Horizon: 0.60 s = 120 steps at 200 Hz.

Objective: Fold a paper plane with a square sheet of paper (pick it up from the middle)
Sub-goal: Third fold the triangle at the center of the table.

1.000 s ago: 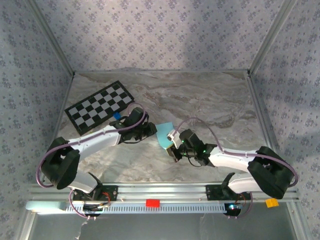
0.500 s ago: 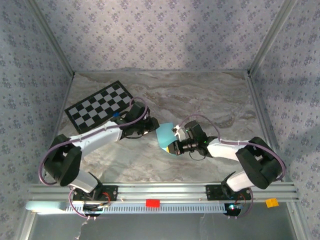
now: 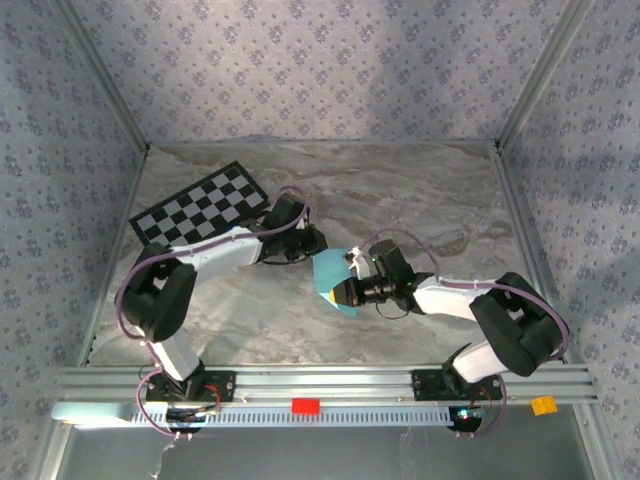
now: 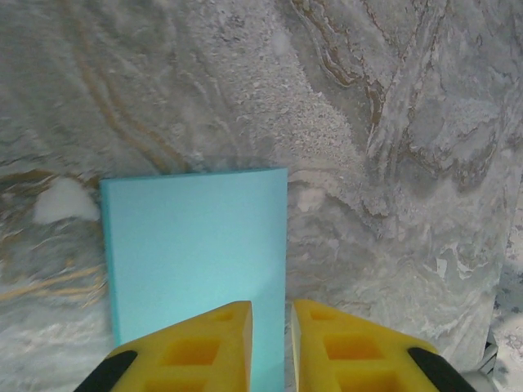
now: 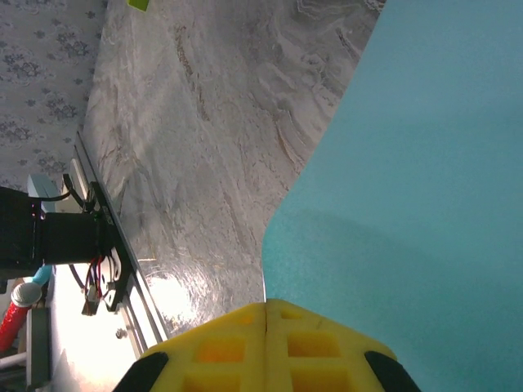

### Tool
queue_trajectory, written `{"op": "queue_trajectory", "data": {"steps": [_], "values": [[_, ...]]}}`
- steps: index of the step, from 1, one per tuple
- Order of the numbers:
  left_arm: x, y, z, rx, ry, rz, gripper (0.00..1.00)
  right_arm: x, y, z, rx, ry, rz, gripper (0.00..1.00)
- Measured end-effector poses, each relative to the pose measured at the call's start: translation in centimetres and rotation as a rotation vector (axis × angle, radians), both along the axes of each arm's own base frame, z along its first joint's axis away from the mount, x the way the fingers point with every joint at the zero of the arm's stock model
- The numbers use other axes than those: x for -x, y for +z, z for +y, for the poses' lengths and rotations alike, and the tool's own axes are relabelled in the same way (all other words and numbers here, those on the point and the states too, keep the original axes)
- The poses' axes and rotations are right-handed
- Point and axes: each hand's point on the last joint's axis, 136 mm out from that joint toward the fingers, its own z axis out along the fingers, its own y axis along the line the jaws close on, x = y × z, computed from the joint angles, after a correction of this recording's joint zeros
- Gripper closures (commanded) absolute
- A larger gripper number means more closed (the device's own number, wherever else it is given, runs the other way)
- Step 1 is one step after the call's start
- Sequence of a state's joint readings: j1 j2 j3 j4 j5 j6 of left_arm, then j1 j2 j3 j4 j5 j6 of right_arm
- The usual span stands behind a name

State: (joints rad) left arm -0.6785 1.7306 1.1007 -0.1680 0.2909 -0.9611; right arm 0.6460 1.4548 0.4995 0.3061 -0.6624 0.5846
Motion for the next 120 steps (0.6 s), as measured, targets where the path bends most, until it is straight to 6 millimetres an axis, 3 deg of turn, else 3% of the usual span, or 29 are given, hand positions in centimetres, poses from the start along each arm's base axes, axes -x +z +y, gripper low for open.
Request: {"op": "queue_trajectory", "data": {"steps": [35,120], "values": [[-0.3,-2.3,-1.4,0.003,-0.039,0.055,0.88,0.1,-0.2,-0.1,-0.003,-0.008,0.011,1.0],[0.8,-7.2,-1.3,-0.046,-0.06,0.164,0.91,0.1,-0.2,-0.1,-0.004,-0.011,0.016,1.0]]}}
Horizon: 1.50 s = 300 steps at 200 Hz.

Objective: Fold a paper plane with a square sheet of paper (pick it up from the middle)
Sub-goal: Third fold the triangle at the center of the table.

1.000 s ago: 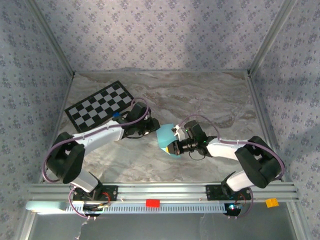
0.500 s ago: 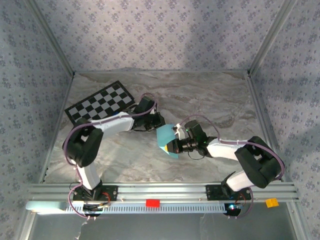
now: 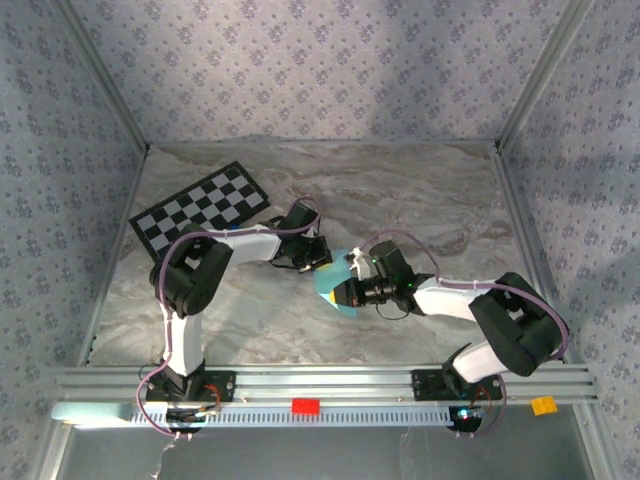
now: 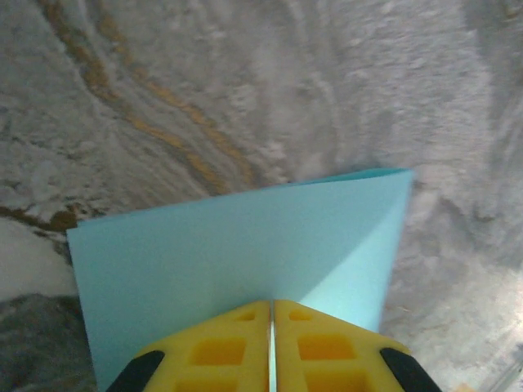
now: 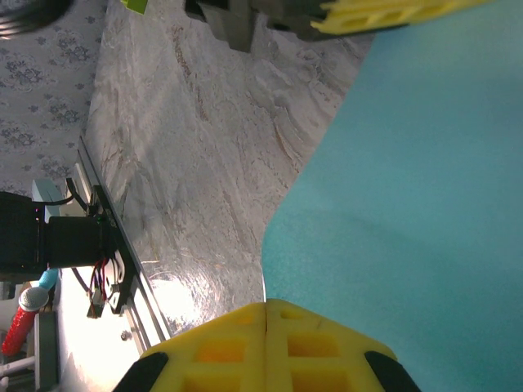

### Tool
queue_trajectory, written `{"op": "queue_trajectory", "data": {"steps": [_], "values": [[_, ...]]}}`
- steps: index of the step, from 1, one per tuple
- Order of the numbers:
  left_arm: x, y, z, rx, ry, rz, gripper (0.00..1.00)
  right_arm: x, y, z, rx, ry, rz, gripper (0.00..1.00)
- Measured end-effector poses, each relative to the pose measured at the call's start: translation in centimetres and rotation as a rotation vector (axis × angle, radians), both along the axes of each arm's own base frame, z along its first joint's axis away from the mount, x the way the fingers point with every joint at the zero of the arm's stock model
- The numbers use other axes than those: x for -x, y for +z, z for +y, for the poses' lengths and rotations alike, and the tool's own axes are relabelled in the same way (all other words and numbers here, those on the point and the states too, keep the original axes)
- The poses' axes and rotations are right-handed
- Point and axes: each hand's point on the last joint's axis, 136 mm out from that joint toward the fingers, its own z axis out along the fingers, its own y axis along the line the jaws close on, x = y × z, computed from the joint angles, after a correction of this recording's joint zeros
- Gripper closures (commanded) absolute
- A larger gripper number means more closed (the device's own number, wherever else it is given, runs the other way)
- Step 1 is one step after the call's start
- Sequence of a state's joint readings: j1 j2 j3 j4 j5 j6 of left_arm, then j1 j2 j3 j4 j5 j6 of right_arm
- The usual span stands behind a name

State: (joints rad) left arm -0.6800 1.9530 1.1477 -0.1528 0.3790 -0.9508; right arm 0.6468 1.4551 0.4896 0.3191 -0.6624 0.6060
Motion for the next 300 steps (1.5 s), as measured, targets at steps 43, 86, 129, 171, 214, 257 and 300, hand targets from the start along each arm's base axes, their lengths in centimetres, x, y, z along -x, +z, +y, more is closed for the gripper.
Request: {"op": "queue_trajectory", "data": {"steps": [43,86,129,171,214,257,300], "values": [[-0.1,0.0,-0.1,0.0,-0.008,-0.013,0.92,-0.2,-0.4,-0.5,0.015,-0.011,0.004,1.0],[0.0,0.0,-0.2,-0.008,-0.023,-0.025,0.92,-1.9,-0.7,-2.0,0.032,-0.059,0.011,1.0],[0.0,0.1,-0.1,-0.023,-0.029,-0.025,0.92,-3.1,-1.4,-3.1,0.062,-0.077,0.006,1.0],[-0.1,0.1,-0.1,-0.036,-0.036,-0.028,0.92,-3.7,-1.8,-3.0,0.084,-0.059,-0.003,1.0],[0.0,0.1,0.0,-0.041,-0.037,-0.024,0.92,-3.9,-2.4,-2.9,0.104,-0.038,-0.004,1.0],[0.0,0.1,0.0,-0.043,-0.037,-0.023,0.92,-4.1,-2.5,-2.8,0.117,-0.02,-0.013,1.0],[0.0,0.1,0.0,-0.043,-0.038,-0.023,0.92,-4.2,-3.2,-2.8,0.129,-0.01,-0.005,1.0]]}}
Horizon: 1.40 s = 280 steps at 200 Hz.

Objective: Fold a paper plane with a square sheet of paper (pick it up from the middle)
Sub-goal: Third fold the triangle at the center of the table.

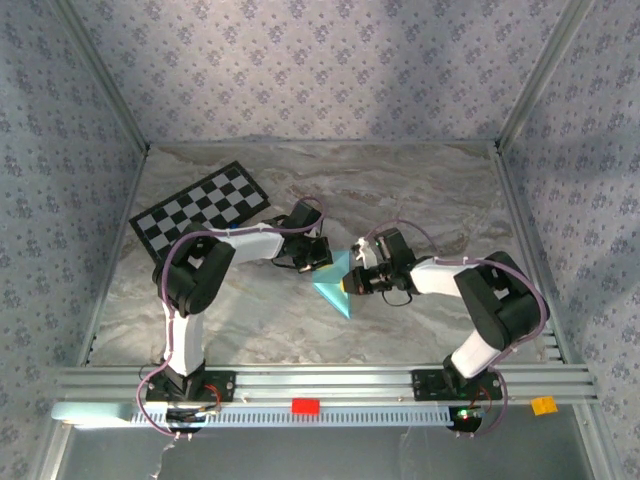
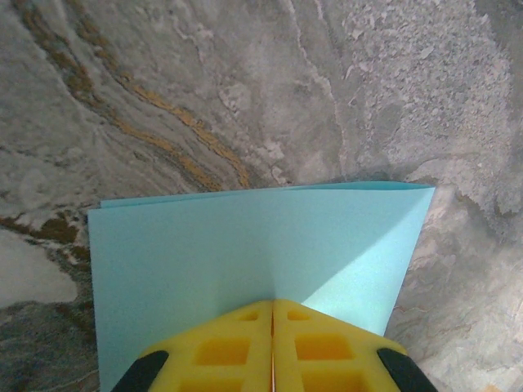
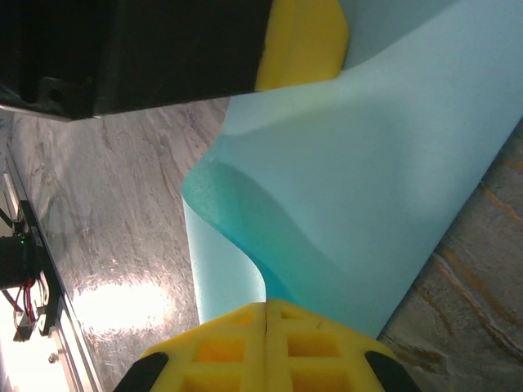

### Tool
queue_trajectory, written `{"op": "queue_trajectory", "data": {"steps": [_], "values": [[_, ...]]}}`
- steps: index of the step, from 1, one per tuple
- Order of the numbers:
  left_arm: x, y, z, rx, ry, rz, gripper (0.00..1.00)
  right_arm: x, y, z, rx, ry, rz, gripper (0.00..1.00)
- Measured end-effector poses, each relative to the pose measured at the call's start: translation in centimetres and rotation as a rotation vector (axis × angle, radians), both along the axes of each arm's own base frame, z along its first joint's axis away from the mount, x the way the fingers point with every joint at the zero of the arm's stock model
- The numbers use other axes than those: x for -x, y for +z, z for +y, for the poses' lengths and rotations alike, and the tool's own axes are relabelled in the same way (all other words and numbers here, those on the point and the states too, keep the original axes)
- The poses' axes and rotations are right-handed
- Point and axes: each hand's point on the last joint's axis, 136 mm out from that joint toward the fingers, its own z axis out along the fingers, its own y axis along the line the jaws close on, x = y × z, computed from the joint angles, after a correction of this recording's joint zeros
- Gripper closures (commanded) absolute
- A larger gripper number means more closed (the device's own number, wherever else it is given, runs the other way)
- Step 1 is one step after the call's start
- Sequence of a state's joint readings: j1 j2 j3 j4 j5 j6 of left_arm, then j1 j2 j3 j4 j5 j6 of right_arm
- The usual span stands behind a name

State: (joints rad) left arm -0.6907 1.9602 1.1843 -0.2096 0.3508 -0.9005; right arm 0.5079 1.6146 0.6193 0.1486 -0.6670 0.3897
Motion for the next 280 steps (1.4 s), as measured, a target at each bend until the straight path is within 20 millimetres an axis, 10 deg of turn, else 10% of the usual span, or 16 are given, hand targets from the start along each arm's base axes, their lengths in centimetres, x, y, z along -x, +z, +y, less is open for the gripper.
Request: {"op": "queue_trajectory", "data": {"steps": [280], "values": [[0.1,0.0,-0.1,-0.005,-0.002,-0.003,0.93,-0.1,-1.3,-0.6,0.066,-0.005,0.012,1.0]]}}
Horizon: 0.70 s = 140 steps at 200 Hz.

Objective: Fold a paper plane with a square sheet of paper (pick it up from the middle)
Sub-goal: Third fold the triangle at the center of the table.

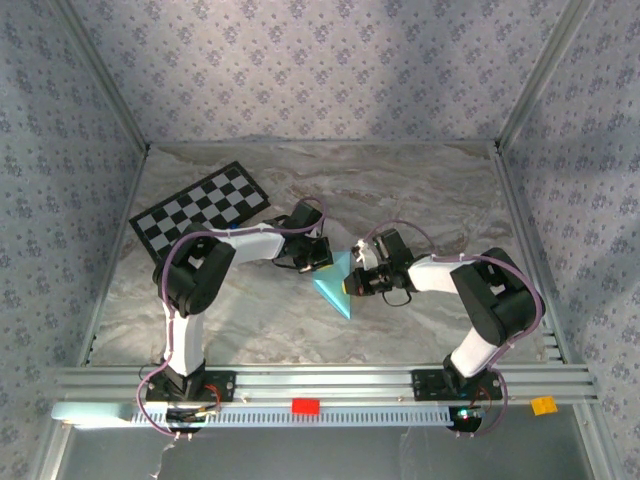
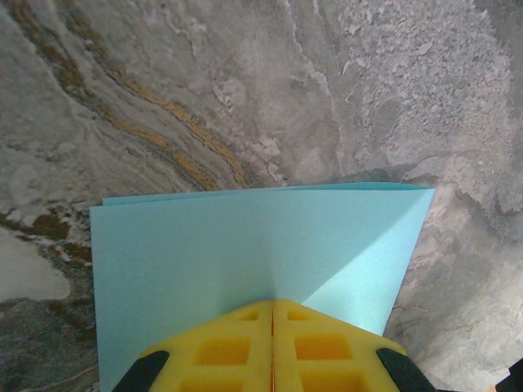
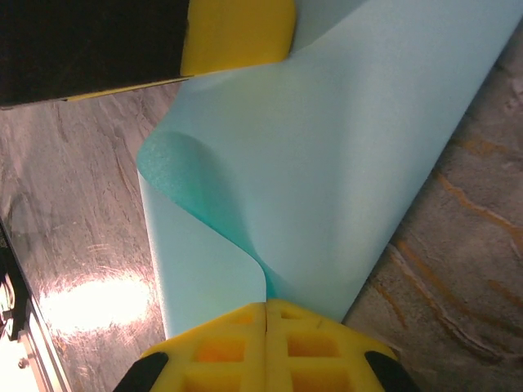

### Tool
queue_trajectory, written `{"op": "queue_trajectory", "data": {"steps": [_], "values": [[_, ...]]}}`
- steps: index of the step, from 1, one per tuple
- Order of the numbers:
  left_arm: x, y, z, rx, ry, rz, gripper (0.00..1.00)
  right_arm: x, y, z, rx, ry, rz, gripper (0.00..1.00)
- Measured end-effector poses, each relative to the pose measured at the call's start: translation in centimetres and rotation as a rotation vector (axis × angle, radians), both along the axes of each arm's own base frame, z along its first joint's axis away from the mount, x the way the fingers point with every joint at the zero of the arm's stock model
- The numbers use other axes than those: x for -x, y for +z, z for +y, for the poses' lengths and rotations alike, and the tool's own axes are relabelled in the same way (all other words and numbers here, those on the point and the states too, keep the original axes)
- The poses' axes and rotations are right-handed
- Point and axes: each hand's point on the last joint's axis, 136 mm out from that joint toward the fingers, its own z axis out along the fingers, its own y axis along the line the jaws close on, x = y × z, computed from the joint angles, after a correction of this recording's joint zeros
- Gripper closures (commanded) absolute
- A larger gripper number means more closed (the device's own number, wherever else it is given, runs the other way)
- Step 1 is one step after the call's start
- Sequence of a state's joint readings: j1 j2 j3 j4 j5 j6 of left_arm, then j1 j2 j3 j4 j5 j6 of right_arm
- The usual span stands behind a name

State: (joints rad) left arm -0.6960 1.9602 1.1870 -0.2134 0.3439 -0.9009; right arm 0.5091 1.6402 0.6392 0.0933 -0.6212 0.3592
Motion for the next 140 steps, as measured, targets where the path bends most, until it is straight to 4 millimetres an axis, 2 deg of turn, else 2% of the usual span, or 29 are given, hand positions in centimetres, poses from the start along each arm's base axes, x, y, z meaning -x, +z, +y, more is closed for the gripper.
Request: {"op": "queue_trajectory", "data": {"steps": [140], "values": [[0.0,0.0,0.0,0.0,0.0,0.0,0.93,0.2,0.02,0.28,0.007,0.013,-0.005,1.0]]}}
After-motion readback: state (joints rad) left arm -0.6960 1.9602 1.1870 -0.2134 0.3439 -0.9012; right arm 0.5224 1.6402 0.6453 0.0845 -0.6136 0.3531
